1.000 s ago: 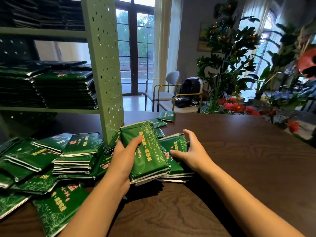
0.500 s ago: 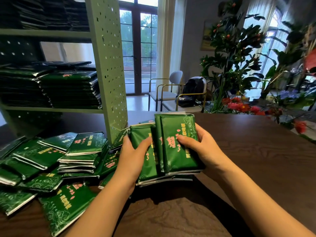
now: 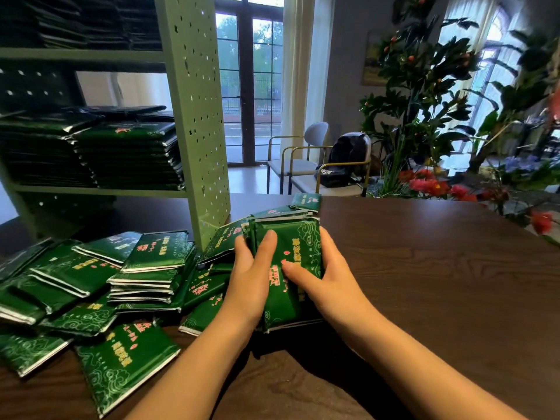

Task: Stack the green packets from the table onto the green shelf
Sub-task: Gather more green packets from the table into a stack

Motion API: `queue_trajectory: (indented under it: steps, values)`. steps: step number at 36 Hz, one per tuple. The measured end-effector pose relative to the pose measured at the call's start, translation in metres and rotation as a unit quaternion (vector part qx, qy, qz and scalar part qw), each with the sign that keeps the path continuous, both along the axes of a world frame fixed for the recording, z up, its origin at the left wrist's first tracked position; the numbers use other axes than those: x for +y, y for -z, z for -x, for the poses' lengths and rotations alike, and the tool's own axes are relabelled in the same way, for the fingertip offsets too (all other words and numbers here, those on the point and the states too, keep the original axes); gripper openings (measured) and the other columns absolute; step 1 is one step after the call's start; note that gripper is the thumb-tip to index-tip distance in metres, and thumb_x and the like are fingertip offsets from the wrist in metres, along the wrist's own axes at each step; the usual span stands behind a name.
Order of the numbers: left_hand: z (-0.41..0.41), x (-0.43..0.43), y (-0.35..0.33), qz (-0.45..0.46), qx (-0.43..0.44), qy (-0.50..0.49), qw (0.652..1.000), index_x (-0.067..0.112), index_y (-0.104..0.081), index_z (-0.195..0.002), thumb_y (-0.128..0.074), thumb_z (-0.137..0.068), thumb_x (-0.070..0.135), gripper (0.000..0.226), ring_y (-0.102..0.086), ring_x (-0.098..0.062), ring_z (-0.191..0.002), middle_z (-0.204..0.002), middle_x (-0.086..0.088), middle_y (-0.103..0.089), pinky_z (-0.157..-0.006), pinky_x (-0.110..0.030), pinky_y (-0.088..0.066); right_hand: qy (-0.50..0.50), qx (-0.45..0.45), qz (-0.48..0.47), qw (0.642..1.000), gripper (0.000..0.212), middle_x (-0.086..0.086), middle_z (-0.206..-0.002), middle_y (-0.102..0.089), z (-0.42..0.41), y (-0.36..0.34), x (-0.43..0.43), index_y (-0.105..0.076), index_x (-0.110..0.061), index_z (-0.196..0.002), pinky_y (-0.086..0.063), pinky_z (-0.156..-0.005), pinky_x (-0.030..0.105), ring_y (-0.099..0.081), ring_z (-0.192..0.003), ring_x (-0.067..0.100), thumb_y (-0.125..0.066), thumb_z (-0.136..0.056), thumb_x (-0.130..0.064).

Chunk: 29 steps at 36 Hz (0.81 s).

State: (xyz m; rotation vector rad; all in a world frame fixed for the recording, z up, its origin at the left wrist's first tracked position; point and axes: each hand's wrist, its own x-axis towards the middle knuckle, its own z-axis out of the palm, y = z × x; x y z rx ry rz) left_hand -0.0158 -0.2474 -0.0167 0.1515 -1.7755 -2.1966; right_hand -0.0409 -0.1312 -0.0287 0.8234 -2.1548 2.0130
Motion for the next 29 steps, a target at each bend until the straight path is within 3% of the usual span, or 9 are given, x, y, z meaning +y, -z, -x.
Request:
queue_trajectory:
  steps: [4, 8, 9, 11, 13, 15, 17, 20, 29]
  values:
    - [-0.002, -0.003, 0.002, 0.039, -0.017, -0.004, 0.999, 0.02, -0.039, -0.139, -0.083, -0.052, 0.061, 0.106, -0.061, -0.023, -0.117, -0.126, -0.002, -0.065, -0.104, -0.049, -0.045, -0.082, -0.034, 0.012, 0.996, 0.04, -0.003, -0.12, -0.064, -0.002, -0.004, 0.005, -0.049, -0.032, -0.122, -0.05, -0.094, 0.03, -0.061, -0.112, 0.012, -0.057, -0.093, -0.006]
    - [-0.003, -0.007, -0.003, 0.047, -0.013, -0.005, 0.999, 0.024, -0.048, -0.125, -0.08, -0.069, 0.044, 0.068, -0.065, -0.023, -0.11, -0.12, -0.001, -0.067, -0.097, -0.05, -0.05, -0.068, -0.111, 0.017, 0.991, 0.051, -0.004, -0.131, -0.059, 0.011, -0.009, 0.007, -0.046, -0.033, -0.134, -0.043, -0.105, 0.042, -0.057, -0.12, 0.016, -0.053, -0.083, -0.029]
    - [-0.002, -0.01, -0.003, 0.049, -0.019, -0.01, 0.999, 0.025, -0.047, -0.127, -0.079, -0.069, 0.046, 0.07, -0.064, -0.022, -0.112, -0.122, 0.0, -0.066, -0.098, -0.049, -0.05, -0.047, -0.101, 0.005, 0.994, 0.054, -0.002, -0.135, -0.055, 0.015, -0.01, 0.008, -0.045, -0.032, -0.135, -0.039, -0.108, 0.042, -0.053, -0.123, 0.015, -0.052, -0.081, -0.034]
    - [0.0, -0.013, 0.0, 0.044, -0.029, -0.023, 0.998, 0.027, -0.038, -0.141, -0.078, -0.052, 0.065, 0.105, -0.057, -0.023, -0.122, -0.135, 0.002, -0.058, -0.104, -0.051, -0.045, 0.015, -0.078, -0.037, 0.996, 0.035, -0.001, -0.135, -0.053, 0.024, -0.008, 0.013, -0.048, -0.035, -0.126, -0.035, -0.109, 0.038, -0.05, -0.125, 0.014, -0.045, -0.091, -0.034]
    - [0.001, -0.016, 0.002, 0.01, -0.036, -0.036, 0.999, 0.034, -0.034, -0.145, -0.08, -0.039, 0.076, 0.123, -0.053, -0.026, -0.127, -0.143, -0.001, -0.052, -0.104, -0.053, -0.043, 0.069, -0.059, -0.101, 0.991, 0.025, 0.0, -0.129, -0.056, 0.033, -0.003, 0.023, -0.051, -0.032, -0.121, -0.037, -0.101, 0.028, -0.051, -0.123, 0.015, -0.043, -0.098, -0.025]
    - [0.001, -0.019, 0.001, -0.041, -0.061, -0.04, 0.997, 0.028, -0.037, -0.145, -0.082, -0.053, 0.067, 0.109, -0.058, -0.027, -0.121, -0.138, -0.005, -0.057, -0.099, -0.051, -0.048, 0.096, -0.042, -0.216, 0.971, 0.032, 0.004, -0.131, -0.054, 0.042, 0.005, 0.035, -0.048, -0.022, -0.13, -0.037, -0.097, 0.027, -0.049, -0.126, 0.018, -0.045, -0.098, -0.022]
    - [0.002, -0.022, 0.002, -0.08, -0.07, -0.047, 0.993, 0.019, -0.041, -0.141, -0.079, -0.073, 0.047, 0.082, -0.065, -0.026, -0.11, -0.128, -0.007, -0.063, -0.093, -0.047, -0.053, 0.106, -0.036, -0.353, 0.929, 0.05, 0.008, -0.142, -0.045, 0.047, 0.011, 0.043, -0.035, -0.019, -0.143, -0.035, -0.104, 0.034, -0.041, -0.132, 0.024, -0.049, -0.097, -0.031]
    - [0.008, -0.029, 0.006, -0.125, -0.079, -0.058, 0.987, 0.018, -0.049, -0.136, -0.074, -0.081, 0.039, 0.064, -0.069, -0.026, -0.101, -0.12, -0.008, -0.068, -0.085, -0.041, -0.057, 0.111, -0.016, -0.474, 0.873, 0.071, 0.011, -0.147, -0.04, 0.047, 0.013, 0.044, -0.02, -0.016, -0.149, -0.035, -0.106, 0.04, -0.037, -0.134, 0.028, -0.055, -0.092, -0.04]
    - [0.009, -0.034, 0.004, -0.157, -0.064, -0.08, 0.982, 0.018, -0.054, -0.13, -0.07, -0.085, 0.036, 0.051, -0.069, -0.026, -0.097, -0.113, -0.008, -0.07, -0.078, -0.038, -0.057, 0.068, -0.035, -0.428, 0.901, 0.088, 0.01, -0.145, -0.039, 0.041, 0.007, 0.038, -0.01, -0.033, -0.151, -0.036, -0.107, 0.037, -0.04, -0.133, 0.027, -0.068, -0.085, -0.023]
